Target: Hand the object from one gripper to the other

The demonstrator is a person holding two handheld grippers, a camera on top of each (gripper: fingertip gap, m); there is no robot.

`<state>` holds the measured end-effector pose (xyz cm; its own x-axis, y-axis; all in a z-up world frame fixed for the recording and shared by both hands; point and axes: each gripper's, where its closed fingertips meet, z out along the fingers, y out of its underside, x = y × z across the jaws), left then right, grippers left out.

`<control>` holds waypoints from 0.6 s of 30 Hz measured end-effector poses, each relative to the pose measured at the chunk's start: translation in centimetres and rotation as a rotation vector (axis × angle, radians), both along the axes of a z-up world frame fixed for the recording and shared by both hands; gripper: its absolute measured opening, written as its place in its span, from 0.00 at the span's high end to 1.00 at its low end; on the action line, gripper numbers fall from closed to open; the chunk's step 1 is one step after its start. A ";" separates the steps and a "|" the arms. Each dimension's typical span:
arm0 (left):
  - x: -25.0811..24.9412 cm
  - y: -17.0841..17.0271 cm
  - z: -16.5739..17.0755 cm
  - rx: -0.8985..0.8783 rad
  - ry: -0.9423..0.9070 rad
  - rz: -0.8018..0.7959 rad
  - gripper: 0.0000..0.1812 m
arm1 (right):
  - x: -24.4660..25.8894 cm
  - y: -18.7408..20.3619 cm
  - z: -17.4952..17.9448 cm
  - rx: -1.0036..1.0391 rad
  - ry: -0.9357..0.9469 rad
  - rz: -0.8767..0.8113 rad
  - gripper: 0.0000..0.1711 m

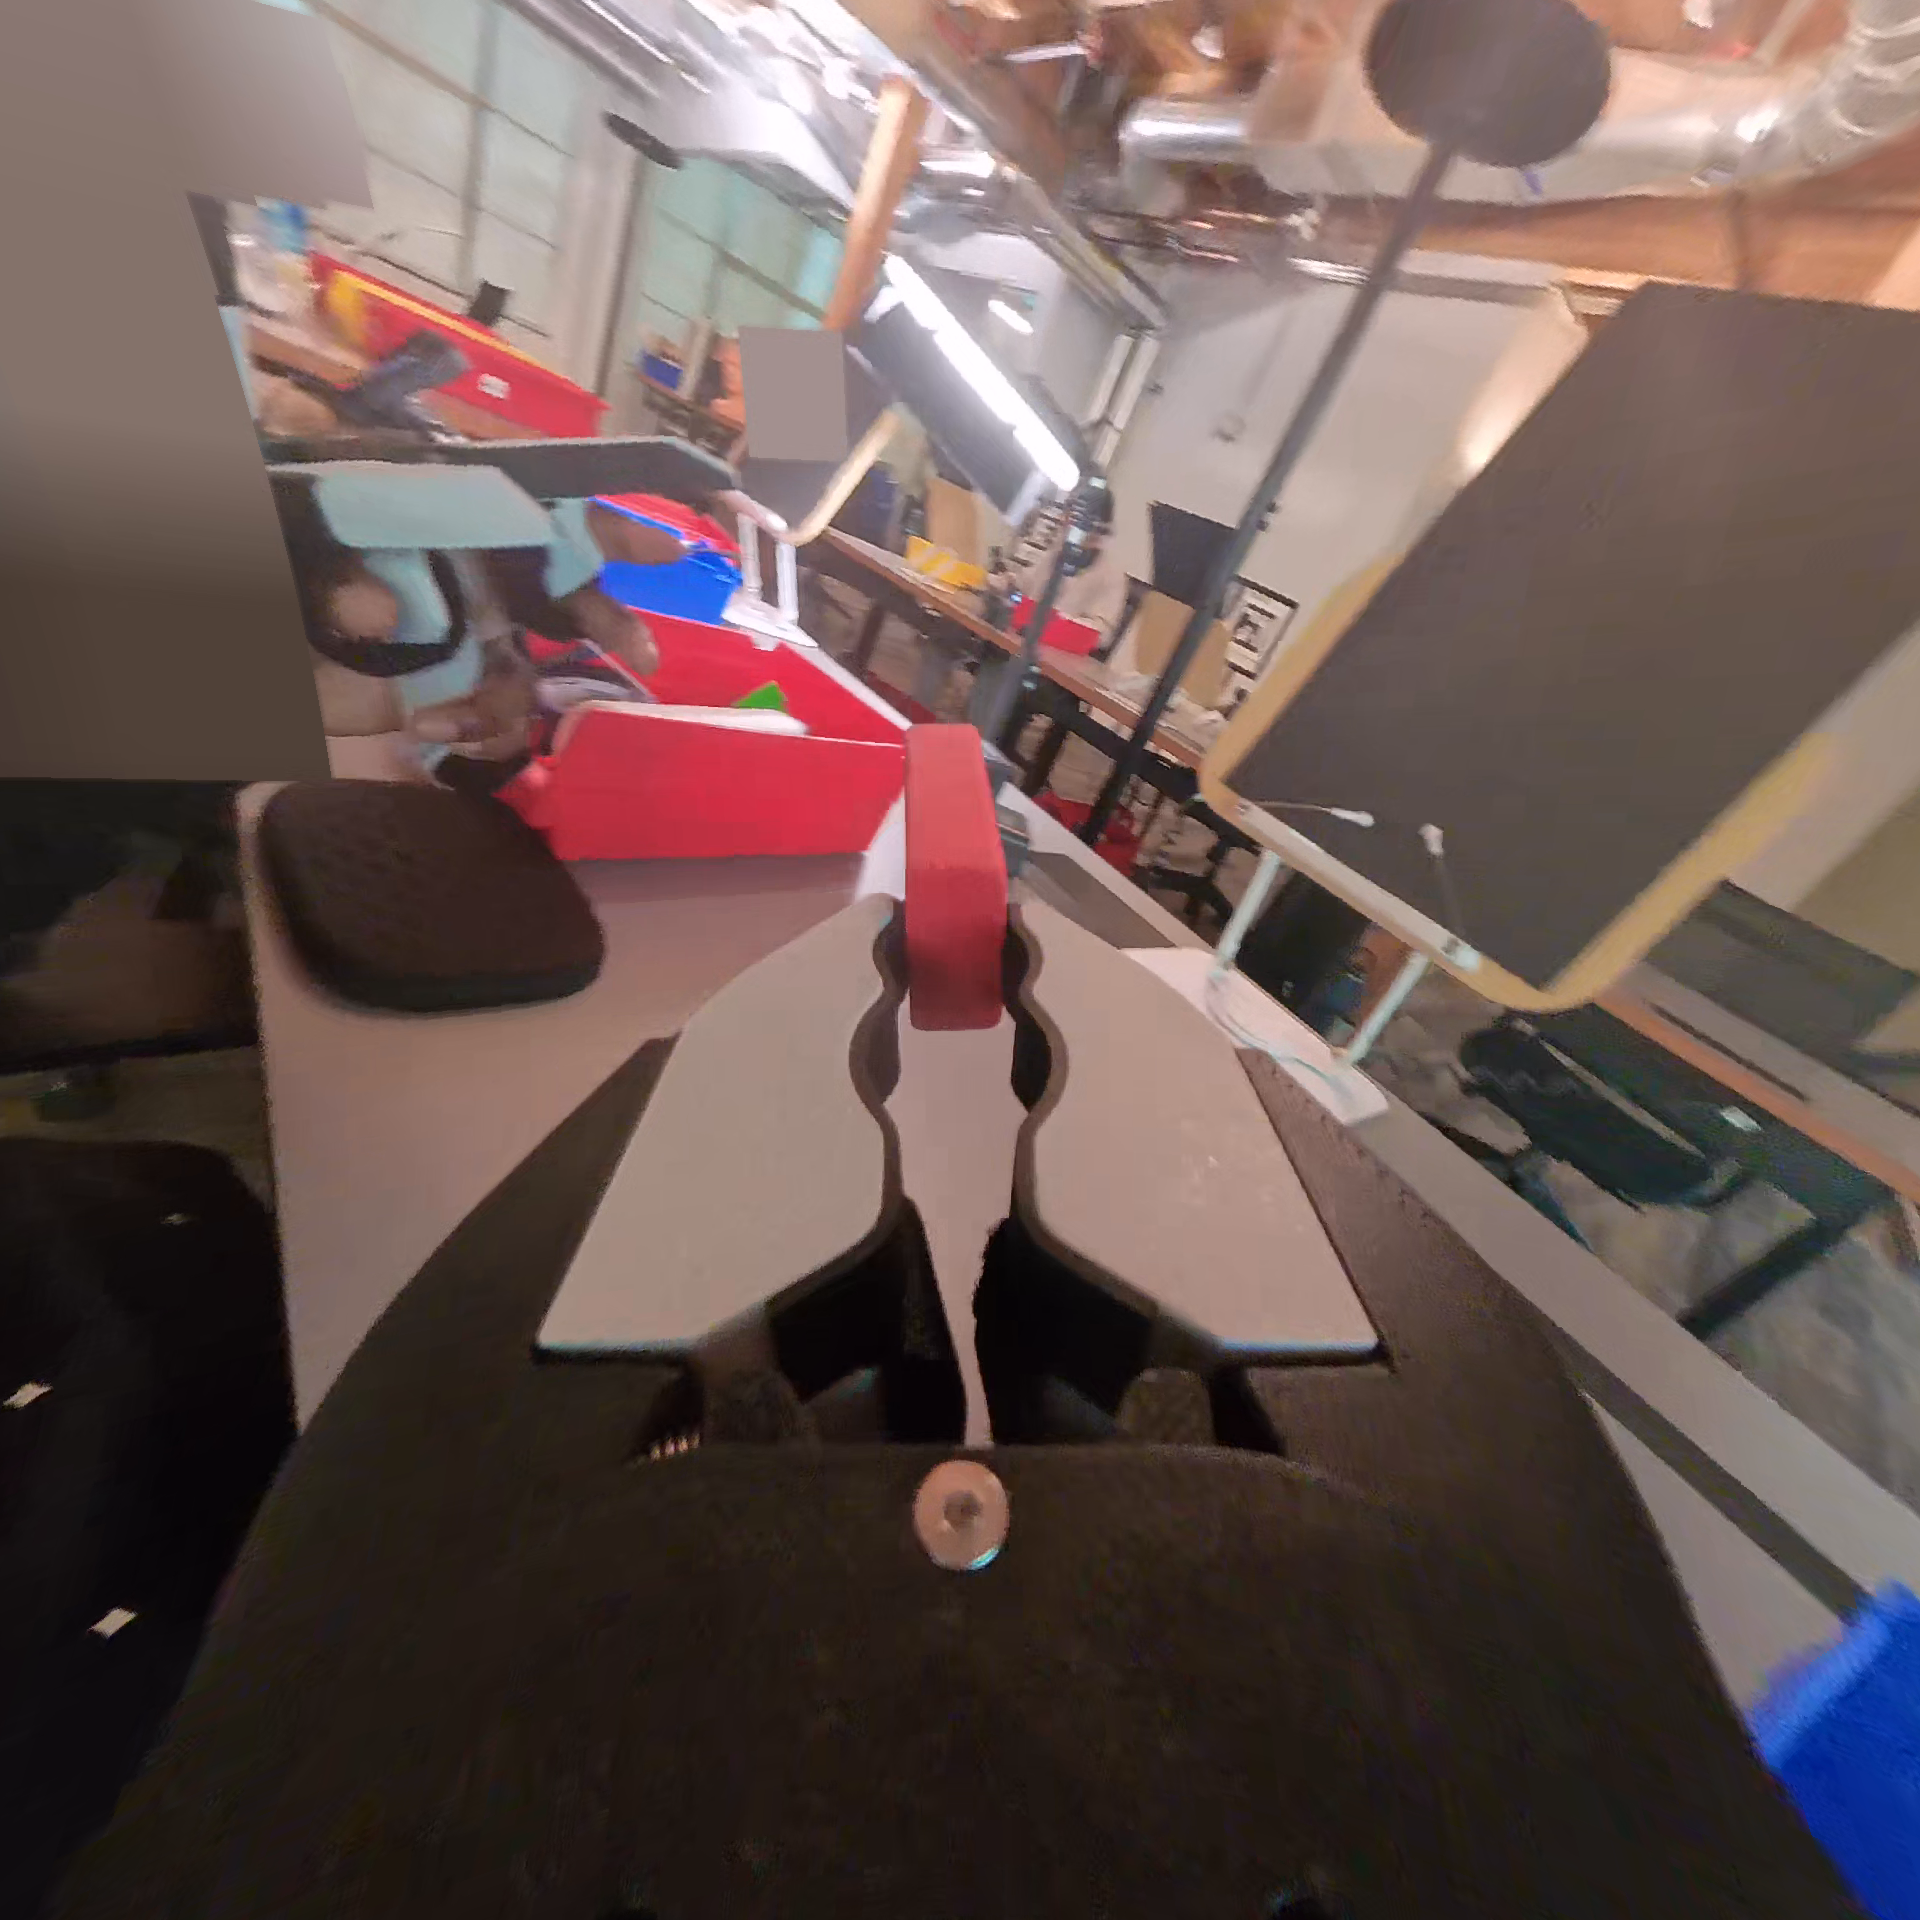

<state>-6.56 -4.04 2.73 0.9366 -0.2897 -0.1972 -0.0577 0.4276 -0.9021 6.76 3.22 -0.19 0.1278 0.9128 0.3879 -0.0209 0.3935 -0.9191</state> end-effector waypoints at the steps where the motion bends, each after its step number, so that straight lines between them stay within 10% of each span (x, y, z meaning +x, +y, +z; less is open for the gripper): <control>1: -0.7 0.1 0.2 -0.006 -0.038 0.004 0.47 | 0.6 0.7 0.4 -0.010 0.006 -0.034 0.90; 10: -4.7 1.5 -1.6 -0.153 -0.095 0.118 0.45 | 9.1 11.6 0.1 -0.098 -0.109 -0.593 0.90; 18: -4.2 3.0 -5.2 -0.350 -0.009 0.108 0.45 | 16.2 20.7 -9.9 -0.372 -0.471 -0.980 0.90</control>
